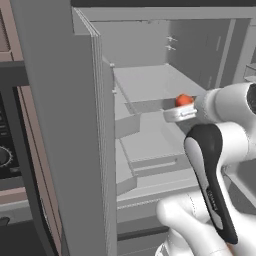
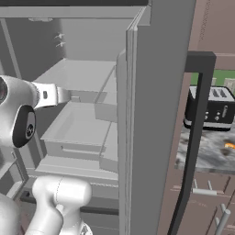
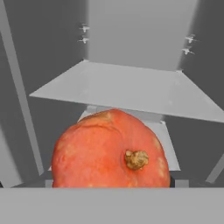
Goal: Open the fridge, remove the banana, squash, and shrimp, and place them on any counter.
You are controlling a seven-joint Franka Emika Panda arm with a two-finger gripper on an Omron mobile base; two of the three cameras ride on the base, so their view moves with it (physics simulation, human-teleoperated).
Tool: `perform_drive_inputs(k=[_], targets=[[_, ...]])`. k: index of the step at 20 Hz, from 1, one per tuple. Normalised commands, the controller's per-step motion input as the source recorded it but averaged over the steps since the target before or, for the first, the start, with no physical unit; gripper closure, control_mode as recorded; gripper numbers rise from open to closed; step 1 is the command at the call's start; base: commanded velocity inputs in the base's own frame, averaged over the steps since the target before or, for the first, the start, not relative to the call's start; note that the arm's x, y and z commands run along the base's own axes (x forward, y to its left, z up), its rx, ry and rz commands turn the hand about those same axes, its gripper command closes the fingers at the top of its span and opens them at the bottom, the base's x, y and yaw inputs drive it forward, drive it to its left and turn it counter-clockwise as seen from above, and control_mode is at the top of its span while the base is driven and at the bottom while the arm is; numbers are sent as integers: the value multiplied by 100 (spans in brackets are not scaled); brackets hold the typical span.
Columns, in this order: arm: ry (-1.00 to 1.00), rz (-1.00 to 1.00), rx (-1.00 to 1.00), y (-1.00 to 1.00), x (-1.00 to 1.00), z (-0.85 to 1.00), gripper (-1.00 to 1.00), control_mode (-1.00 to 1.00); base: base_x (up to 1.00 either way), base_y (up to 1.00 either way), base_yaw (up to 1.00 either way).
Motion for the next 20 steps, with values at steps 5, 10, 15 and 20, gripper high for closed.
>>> perform_drive_inputs(k=[5,10,15,20], targets=[[0,0,0,-5,-9,0,100,-100,0,0,0],[3,-9,0,-4,-16,0,100,-100,0,0,0],[8,-7,0,0,-12,0,100,-100,0,0,0],[3,-1,0,0,-4,0,100,100,-35,-10,-4]])
